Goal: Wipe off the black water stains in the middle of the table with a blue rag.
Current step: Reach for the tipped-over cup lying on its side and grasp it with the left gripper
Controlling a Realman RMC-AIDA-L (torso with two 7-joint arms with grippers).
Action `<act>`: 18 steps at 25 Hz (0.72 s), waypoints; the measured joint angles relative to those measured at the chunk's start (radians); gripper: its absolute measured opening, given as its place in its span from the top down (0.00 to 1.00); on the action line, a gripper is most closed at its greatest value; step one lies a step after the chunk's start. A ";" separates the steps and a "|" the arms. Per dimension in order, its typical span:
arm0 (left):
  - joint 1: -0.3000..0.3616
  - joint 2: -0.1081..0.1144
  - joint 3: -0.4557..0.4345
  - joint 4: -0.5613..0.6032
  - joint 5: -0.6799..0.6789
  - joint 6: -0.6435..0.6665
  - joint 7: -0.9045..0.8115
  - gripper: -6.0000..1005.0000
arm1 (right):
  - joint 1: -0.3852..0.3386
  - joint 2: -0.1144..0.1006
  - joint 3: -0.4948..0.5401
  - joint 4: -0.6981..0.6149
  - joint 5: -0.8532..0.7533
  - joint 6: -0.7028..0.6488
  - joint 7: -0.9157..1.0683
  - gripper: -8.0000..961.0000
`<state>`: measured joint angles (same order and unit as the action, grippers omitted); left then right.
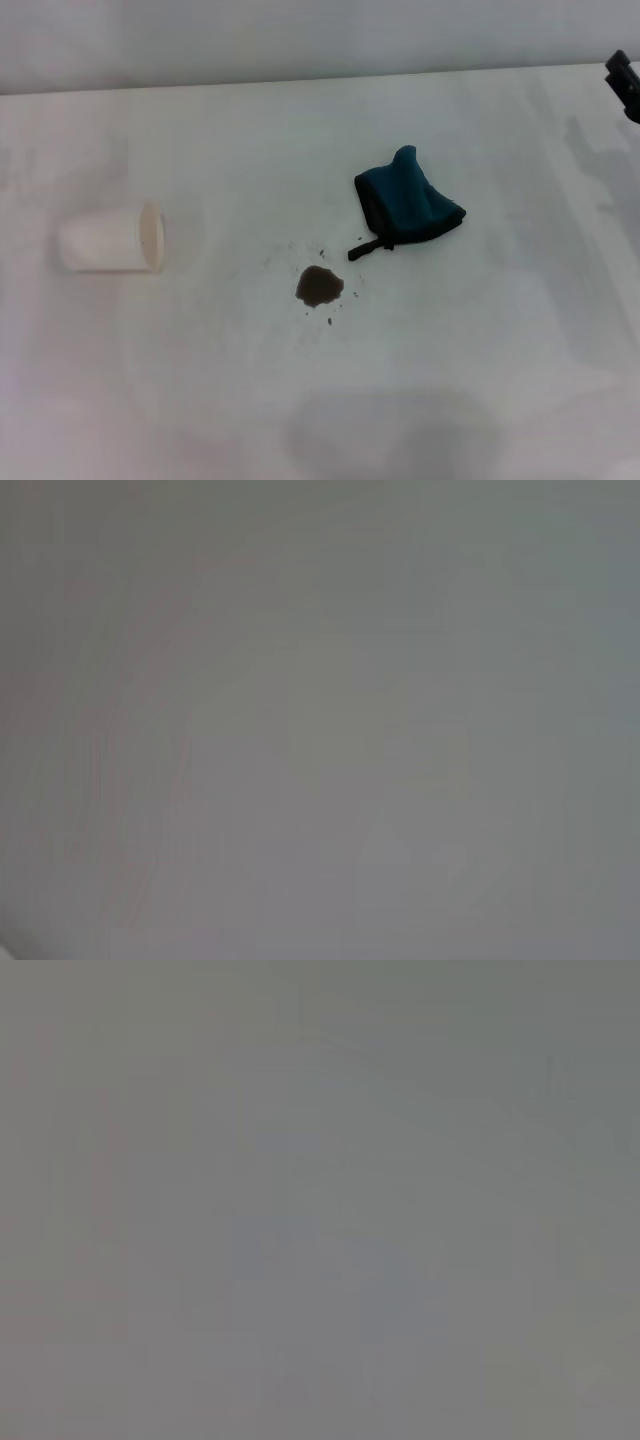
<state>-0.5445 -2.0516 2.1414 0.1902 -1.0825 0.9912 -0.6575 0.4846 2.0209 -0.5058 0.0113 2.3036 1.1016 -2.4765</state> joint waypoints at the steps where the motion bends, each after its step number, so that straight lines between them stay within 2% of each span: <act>1: 0.012 0.018 0.003 -0.006 0.045 -0.004 -0.057 0.14 | -0.011 -0.002 -0.002 0.000 0.000 0.010 0.001 0.13; 3: 0.015 0.024 0.003 -0.010 0.077 -0.006 -0.082 0.14 | -0.016 -0.002 -0.006 0.000 -0.001 0.016 -0.001 0.13; 6: 0.005 0.034 0.003 -0.042 0.215 0.009 -0.123 0.14 | -0.035 -0.002 -0.013 -0.001 -0.001 0.016 -0.028 0.13; 8: -0.007 0.052 0.003 -0.055 0.357 0.036 -0.135 0.14 | -0.041 -0.003 -0.013 -0.001 -0.001 0.009 -0.044 0.13; 11: -0.020 0.092 0.003 -0.057 0.533 0.091 -0.186 0.14 | -0.048 -0.004 -0.012 -0.001 -0.001 0.009 -0.049 0.13; 14: -0.044 0.128 0.003 -0.064 0.634 0.127 -0.217 0.14 | -0.049 -0.002 0.007 0.005 0.006 0.006 -0.049 0.13; 18: -0.117 0.188 0.010 -0.148 0.789 0.126 -0.351 0.14 | -0.021 0.002 0.048 0.011 0.011 -0.017 -0.049 0.13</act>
<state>-0.6611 -1.8640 2.1518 0.0424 -0.2936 1.1172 -1.0084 0.4639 2.0231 -0.4579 0.0221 2.3142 1.0849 -2.5251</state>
